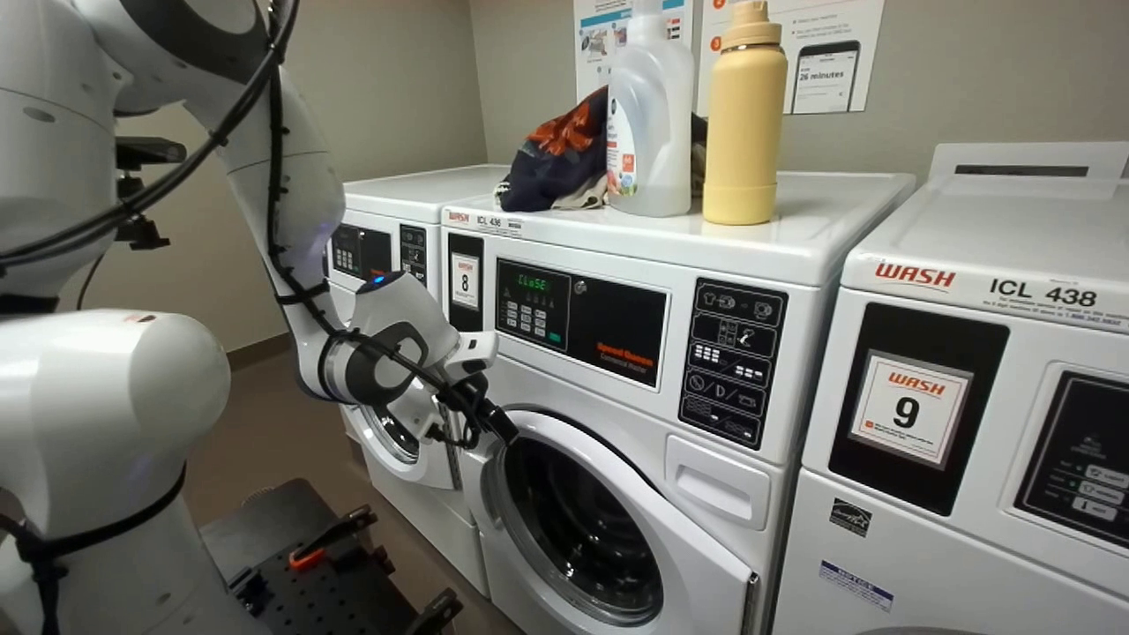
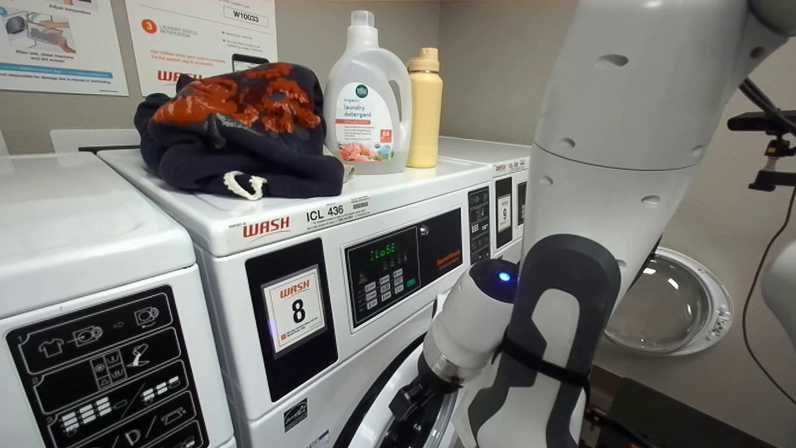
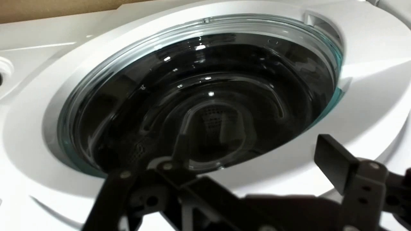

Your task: Close the second washing machine

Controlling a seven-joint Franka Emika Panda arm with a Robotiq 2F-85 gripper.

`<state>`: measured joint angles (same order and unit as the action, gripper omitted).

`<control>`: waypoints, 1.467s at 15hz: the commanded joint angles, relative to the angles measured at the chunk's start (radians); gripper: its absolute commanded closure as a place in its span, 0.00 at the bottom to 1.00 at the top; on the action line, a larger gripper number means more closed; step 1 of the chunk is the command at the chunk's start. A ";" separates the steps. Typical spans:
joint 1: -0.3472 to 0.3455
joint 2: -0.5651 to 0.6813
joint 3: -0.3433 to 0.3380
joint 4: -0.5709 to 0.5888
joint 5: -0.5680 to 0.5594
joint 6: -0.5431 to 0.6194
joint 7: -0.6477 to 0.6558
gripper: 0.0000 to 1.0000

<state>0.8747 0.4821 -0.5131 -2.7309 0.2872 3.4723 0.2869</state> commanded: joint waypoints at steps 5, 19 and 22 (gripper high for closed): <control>0.132 0.014 -0.072 0.026 0.026 -0.002 0.019 0.00; 0.146 -0.010 -0.086 -0.010 0.012 -0.004 0.019 0.00; 0.188 -0.067 -0.129 -0.056 0.016 -0.032 -0.016 0.00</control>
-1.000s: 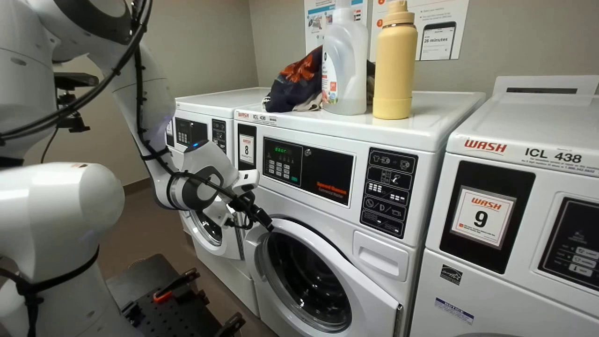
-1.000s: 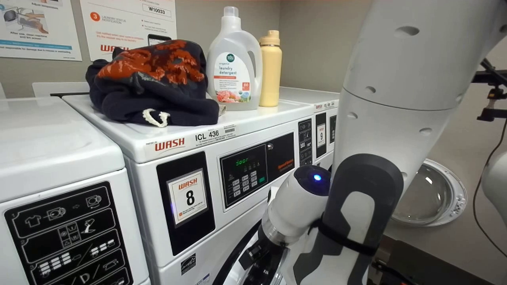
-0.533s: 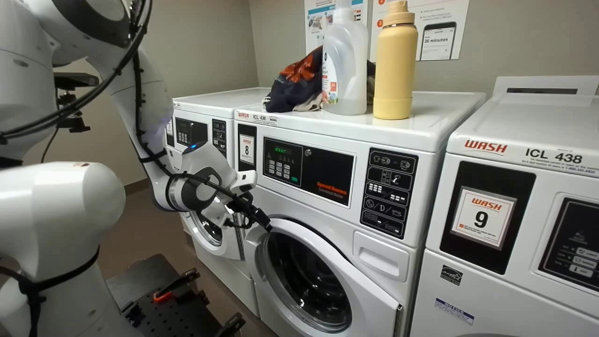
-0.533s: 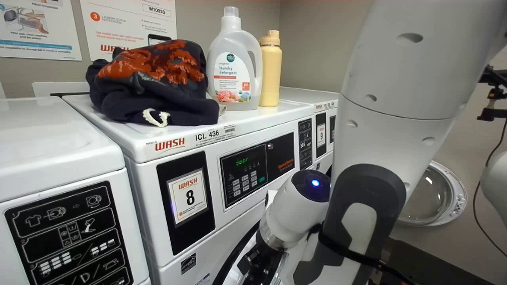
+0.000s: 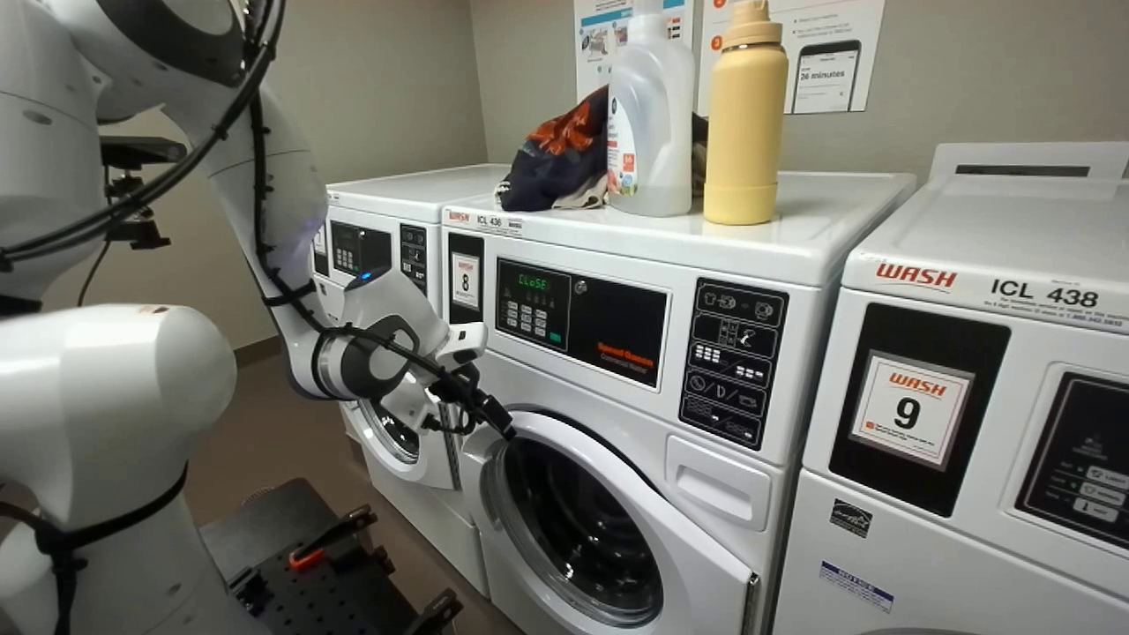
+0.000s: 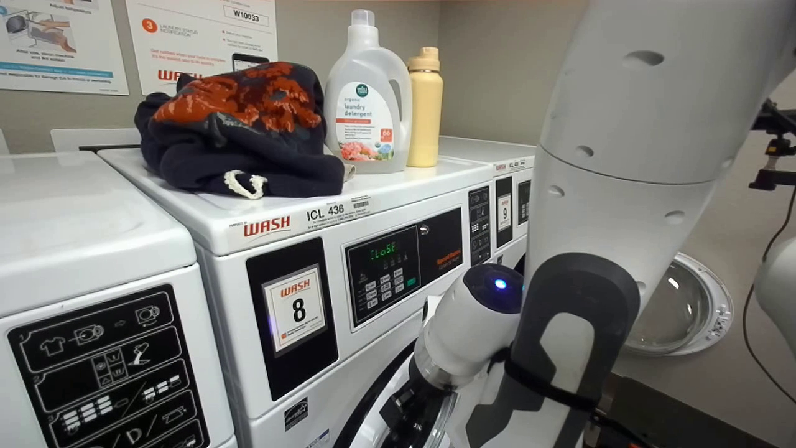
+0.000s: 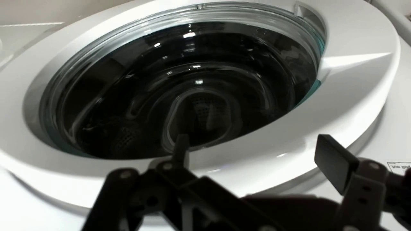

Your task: Close the second washing machine

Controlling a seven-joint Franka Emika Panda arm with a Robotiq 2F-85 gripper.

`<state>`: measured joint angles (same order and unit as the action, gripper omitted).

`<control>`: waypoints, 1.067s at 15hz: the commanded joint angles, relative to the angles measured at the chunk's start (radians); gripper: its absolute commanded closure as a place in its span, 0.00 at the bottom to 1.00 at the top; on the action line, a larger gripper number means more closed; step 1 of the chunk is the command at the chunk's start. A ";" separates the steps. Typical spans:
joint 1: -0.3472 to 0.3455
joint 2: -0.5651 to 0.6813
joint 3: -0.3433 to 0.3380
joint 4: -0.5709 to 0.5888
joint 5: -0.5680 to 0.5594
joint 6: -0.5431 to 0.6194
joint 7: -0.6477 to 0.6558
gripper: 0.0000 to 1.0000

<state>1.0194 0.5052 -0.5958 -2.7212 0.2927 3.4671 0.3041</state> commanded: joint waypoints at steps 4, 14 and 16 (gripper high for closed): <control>0.141 -0.145 -0.148 -0.053 0.049 -0.126 -0.085 0.00; 0.877 -0.158 -0.930 -0.053 0.092 -0.489 -0.182 0.00; 1.033 -0.144 -1.098 -0.040 0.102 -0.570 -0.196 0.00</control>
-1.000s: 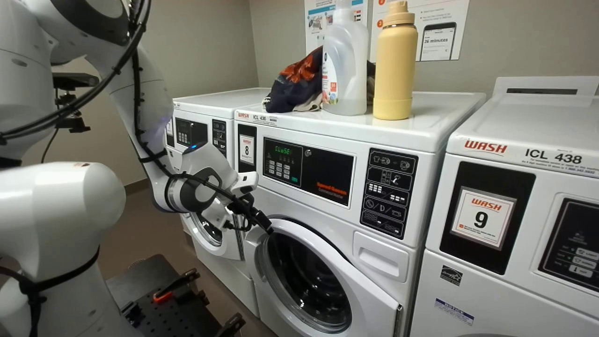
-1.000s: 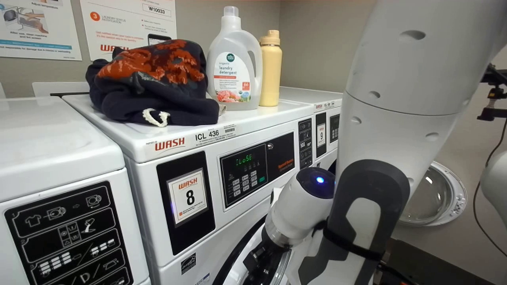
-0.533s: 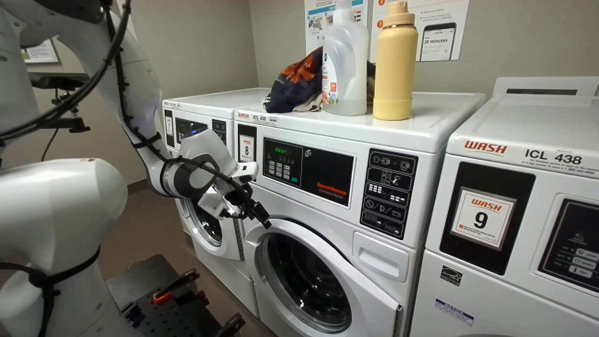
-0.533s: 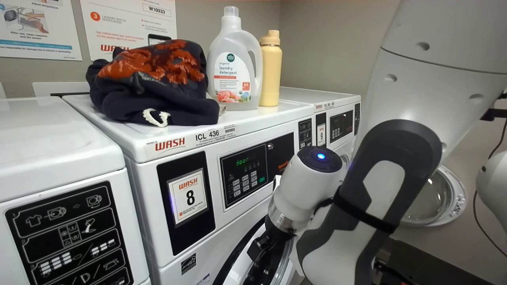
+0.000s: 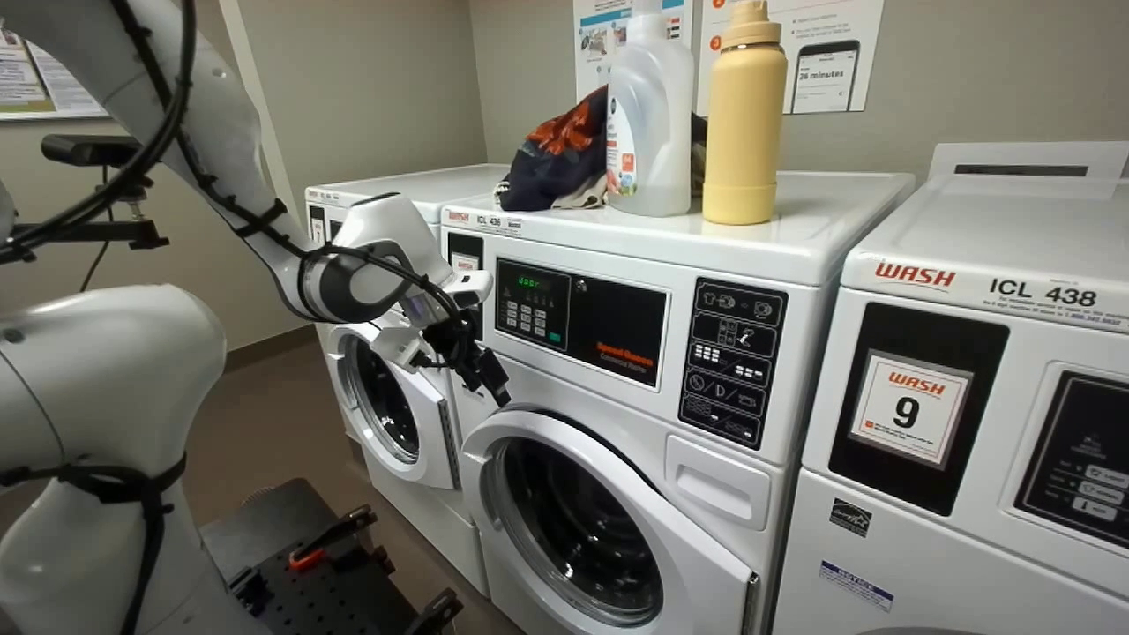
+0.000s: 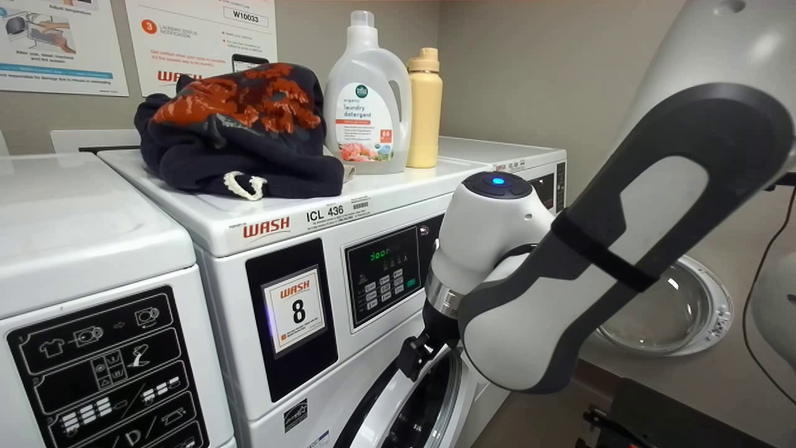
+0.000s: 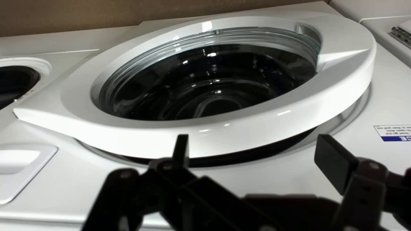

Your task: Close the second washing machine

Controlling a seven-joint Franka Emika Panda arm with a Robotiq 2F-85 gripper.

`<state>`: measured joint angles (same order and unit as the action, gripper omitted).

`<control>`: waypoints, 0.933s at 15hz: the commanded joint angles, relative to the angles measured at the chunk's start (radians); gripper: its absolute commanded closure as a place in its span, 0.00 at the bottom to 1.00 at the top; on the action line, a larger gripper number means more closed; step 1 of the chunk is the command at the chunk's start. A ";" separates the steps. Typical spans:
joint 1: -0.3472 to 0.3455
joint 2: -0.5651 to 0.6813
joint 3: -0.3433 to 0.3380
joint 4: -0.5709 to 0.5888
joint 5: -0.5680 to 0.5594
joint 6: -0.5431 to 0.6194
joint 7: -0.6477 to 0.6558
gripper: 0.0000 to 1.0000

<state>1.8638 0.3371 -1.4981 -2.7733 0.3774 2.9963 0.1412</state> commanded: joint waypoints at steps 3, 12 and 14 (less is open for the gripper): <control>0.433 0.106 -0.450 0.039 0.048 -0.266 -0.051 0.00; 0.668 0.486 -0.876 0.235 0.007 -0.956 -0.140 0.00; 0.643 0.526 -0.900 0.292 0.001 -1.053 -0.179 0.00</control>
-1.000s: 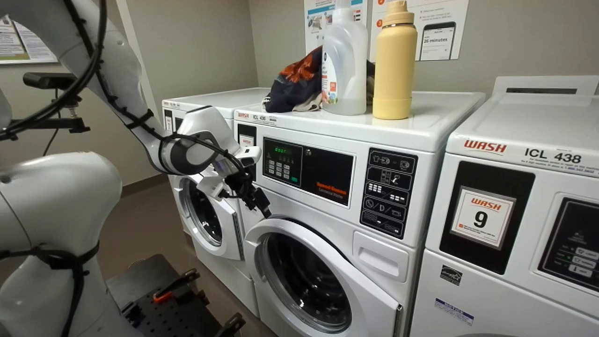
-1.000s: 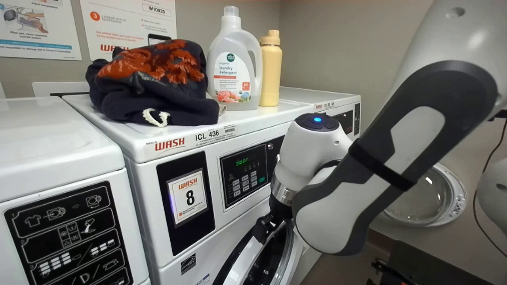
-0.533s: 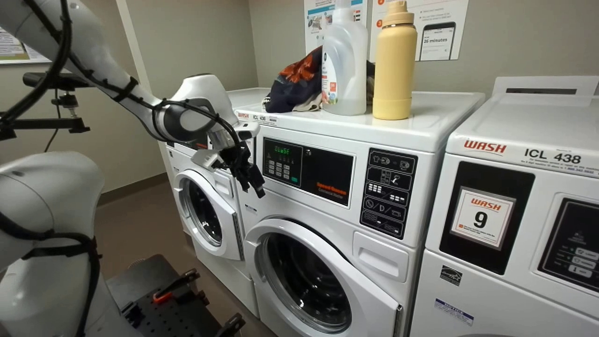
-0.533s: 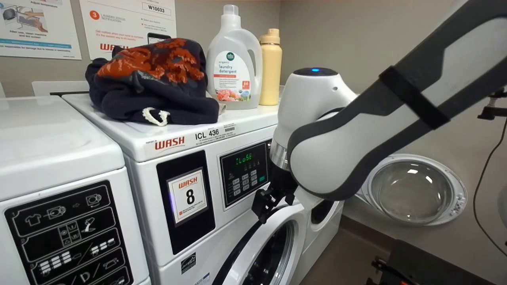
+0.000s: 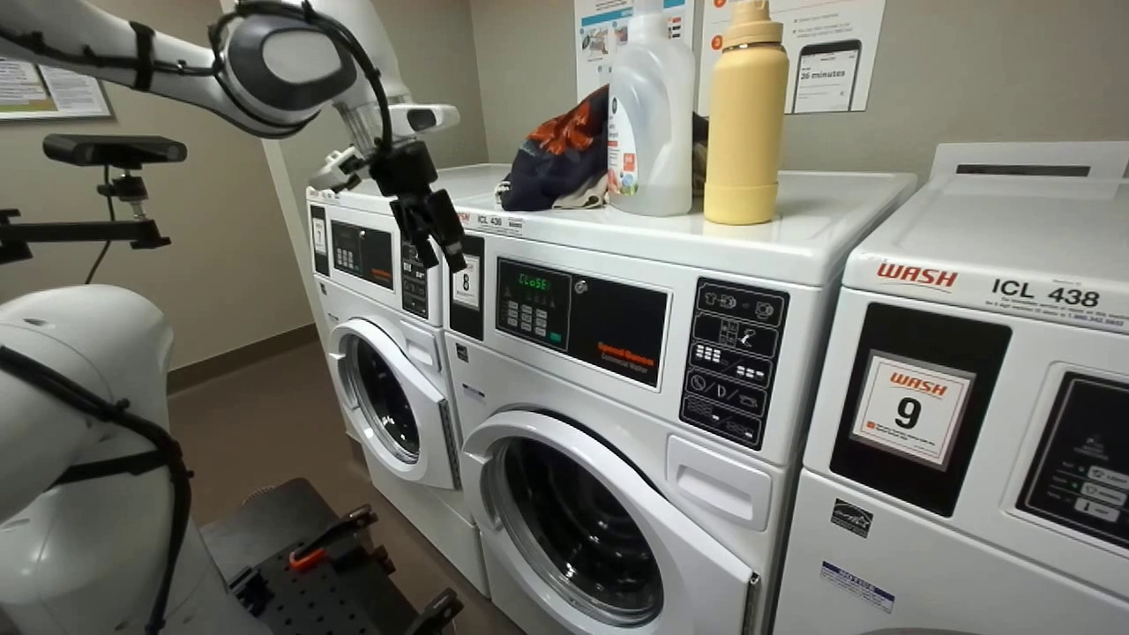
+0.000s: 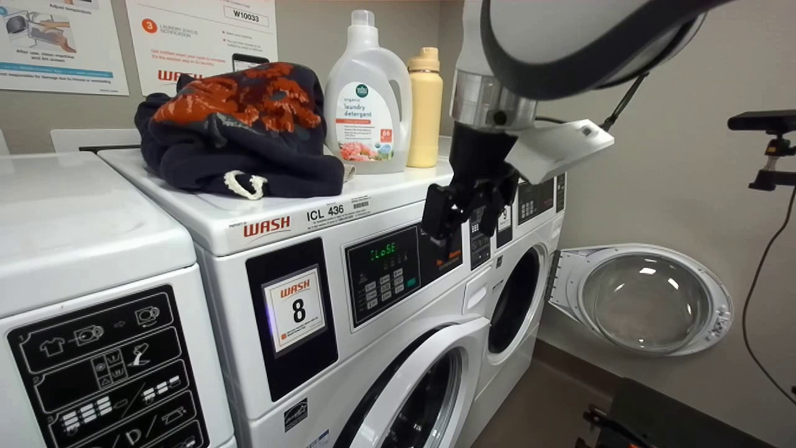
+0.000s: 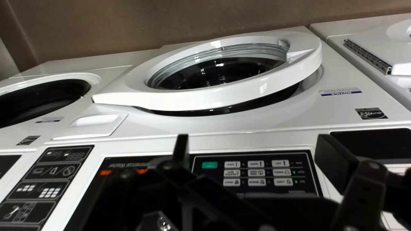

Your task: Close the second washing machine

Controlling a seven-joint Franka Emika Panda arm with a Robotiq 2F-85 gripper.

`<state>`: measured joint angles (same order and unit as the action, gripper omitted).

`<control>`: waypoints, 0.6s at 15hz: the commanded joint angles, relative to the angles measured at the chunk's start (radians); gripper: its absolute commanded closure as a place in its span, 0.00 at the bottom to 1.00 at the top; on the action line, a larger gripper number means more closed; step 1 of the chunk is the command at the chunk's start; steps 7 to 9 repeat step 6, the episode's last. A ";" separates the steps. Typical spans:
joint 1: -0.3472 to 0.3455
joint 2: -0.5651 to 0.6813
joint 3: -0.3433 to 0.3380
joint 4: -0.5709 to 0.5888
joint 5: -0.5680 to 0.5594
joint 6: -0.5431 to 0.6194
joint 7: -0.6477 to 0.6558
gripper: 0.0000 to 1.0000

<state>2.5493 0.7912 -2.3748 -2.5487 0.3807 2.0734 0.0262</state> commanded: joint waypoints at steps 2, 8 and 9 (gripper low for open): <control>-0.066 0.102 -0.034 0.102 0.000 -0.182 -0.103 0.00; -0.106 0.133 -0.033 0.134 0.009 -0.217 -0.152 0.00; -0.106 0.133 -0.033 0.134 0.009 -0.217 -0.152 0.00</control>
